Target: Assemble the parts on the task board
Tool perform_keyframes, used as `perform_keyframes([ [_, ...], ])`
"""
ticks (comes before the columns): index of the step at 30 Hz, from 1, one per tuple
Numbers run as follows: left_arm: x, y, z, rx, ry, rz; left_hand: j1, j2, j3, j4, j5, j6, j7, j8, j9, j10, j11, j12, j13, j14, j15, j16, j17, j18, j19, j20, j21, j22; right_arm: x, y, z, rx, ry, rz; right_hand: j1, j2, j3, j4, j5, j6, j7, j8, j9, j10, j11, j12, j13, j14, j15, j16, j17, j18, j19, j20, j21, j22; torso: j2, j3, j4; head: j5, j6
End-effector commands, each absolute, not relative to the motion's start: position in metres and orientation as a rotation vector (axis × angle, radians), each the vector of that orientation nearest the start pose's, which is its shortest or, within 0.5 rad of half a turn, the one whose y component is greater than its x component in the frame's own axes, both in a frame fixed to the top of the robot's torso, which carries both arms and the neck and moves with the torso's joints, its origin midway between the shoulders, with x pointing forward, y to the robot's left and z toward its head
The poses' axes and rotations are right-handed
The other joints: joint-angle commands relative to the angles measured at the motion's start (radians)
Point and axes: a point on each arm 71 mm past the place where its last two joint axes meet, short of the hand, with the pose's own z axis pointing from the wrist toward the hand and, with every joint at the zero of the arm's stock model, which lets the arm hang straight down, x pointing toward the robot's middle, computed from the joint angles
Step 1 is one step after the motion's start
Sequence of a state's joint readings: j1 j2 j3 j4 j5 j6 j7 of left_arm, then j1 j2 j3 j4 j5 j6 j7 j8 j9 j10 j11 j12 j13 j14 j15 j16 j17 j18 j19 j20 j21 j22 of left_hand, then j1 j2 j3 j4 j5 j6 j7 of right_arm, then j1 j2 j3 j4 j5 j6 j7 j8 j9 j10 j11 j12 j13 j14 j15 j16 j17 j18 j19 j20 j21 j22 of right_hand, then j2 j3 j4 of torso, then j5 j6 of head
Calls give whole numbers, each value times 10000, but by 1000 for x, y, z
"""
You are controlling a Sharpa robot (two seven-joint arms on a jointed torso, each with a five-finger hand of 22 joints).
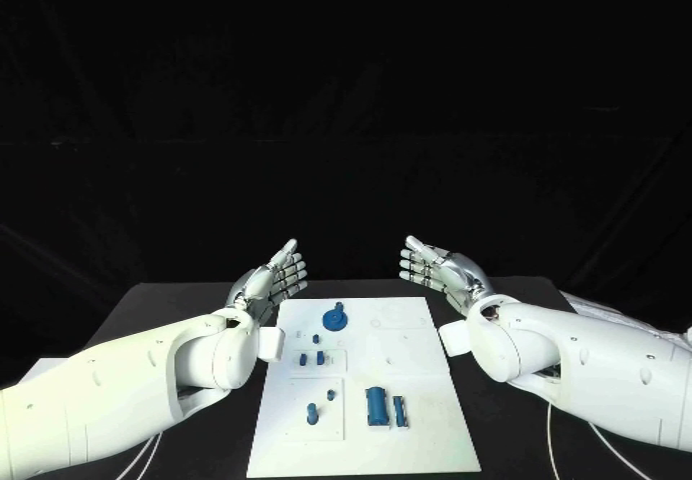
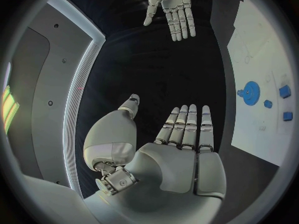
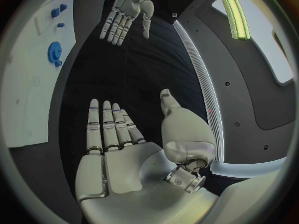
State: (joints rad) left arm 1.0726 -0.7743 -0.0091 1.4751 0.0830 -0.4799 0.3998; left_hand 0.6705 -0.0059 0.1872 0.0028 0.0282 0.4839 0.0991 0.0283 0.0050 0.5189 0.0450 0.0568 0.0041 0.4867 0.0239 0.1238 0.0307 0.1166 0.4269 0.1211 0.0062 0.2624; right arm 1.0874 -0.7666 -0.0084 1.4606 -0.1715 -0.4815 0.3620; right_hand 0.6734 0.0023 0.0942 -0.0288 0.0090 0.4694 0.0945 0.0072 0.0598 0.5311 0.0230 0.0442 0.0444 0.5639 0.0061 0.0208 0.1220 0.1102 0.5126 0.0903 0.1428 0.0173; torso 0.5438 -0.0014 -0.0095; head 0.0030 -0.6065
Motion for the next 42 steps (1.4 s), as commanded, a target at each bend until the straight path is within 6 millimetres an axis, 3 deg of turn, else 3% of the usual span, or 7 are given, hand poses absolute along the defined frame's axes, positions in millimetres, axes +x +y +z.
perform_keyframes([
  [1, 474, 201, -228, -12507, 12612, -12699, -2149, 59, -599, -28, -282, -1552, -991, -283, -50, -1663, -450, -568, -41, -1561, -239, -401, -307, -350, -1372, -386, -62, -841, 477, -200, -222, 11549, 12709, 12629, -2159, -23, -942, 288, -90, -1506, -945, -72, -598, -1700, -230, -442, -444, -1808, -61, -208, -390, -352, -1645, -903, -457, -173, 4, 14, 95, -30, 65],
  [4, 467, 196, -226, -12275, 12371, -12467, -2730, 59, -764, -28, -282, -1967, -991, -283, -50, -2114, -450, -568, -41, -1980, -239, -503, -307, -461, -1739, -494, -62, -1069, 469, -196, -223, 11861, 12394, 12449, -2733, -23, -942, 288, -90, -1905, -945, -72, -598, -2160, -230, -442, -444, -2289, -61, -208, -494, -352, -2080, -903, -574, -173, 4, 14, 95, -30, 65],
  [5, 466, 195, -226, -12223, 12318, -12417, -2855, 59, -801, -28, -282, -2062, -991, -283, -50, -2210, -450, -568, -41, -2075, -239, -523, -307, -462, -1822, -1211, -62, -1119, 467, -195, -224, 11927, 12330, 12406, -2867, -23, -942, 288, -90, -2000, -945, -72, -598, -2265, -230, -442, -444, -2404, -61, -208, -519, -360, -2184, -903, -610, -173, 4, 14, 95, -30, 65],
  [6, 464, 194, -225, -12182, 12275, -12377, -3014, 59, -842, -28, -282, -2175, -991, -283, -50, -2332, -450, -568, -41, -2187, -239, -1238, -307, -461, -1920, -1211, -62, -1180, 465, -194, -224, 11979, 12281, 12369, -3027, -23, -942, 288, -90, -2111, -945, -72, -598, -2393, -230, -442, -444, -2538, -61, -208, -1220, -1102, -2307, -903, -645, -173, 4, 14, 95, -30, 65],
  [7, 463, 194, -225, -12147, 12239, -12345, -3156, 59, -882, -28, -282, -2276, -991, -283, -50, -2442, -450, -568, -41, -2293, -239, -1238, -307, -461, -2005, -1211, -62, -1236, 464, -193, -224, 12021, 12241, 12339, -3161, -23, -942, 288, -90, -2194, -945, -72, -598, -2513, -230, -442, -444, -2648, -61, -208, -1220, -1102, -2408, -903, -671, -173, 4, 14, 95, -30, 65],
  [8, 463, 193, -225, -12121, 12212, -12320, -3294, 59, -919, -28, -282, -2375, -991, -283, -50, -2548, -450, -568, -41, -2390, -239, -1238, -307, -1166, -2086, -1211, -62, -1290, 463, -193, -224, 12053, 12212, 12316, -3308, -23, -942, 288, -90, -2302, -945, -72, -598, -2621, -230, -442, -444, -2773, -61, -208, -1220, -1102, -2519, -903, -701, -173, 4, 14, 95, -30, 65],
  [42, 462, 192, -224, -12089, 12178, -12289, -6705, 59, -1872, -28, -282, -4839, -991, -283, -50, -5189, -450, -568, -41, -4867, -239, -1238, -307, -1166, -4269, -1211, -62, -2624, 462, -192, -224, 12089, 12178, 12289, -6734, -23, -942, 288, -90, -4694, -945, -72, -598, -5311, -230, -442, -444, -5639, -61, -208, -1220, -1102, -5126, -903, -1428, -173, 4, 14, 95, -30, 65],
])
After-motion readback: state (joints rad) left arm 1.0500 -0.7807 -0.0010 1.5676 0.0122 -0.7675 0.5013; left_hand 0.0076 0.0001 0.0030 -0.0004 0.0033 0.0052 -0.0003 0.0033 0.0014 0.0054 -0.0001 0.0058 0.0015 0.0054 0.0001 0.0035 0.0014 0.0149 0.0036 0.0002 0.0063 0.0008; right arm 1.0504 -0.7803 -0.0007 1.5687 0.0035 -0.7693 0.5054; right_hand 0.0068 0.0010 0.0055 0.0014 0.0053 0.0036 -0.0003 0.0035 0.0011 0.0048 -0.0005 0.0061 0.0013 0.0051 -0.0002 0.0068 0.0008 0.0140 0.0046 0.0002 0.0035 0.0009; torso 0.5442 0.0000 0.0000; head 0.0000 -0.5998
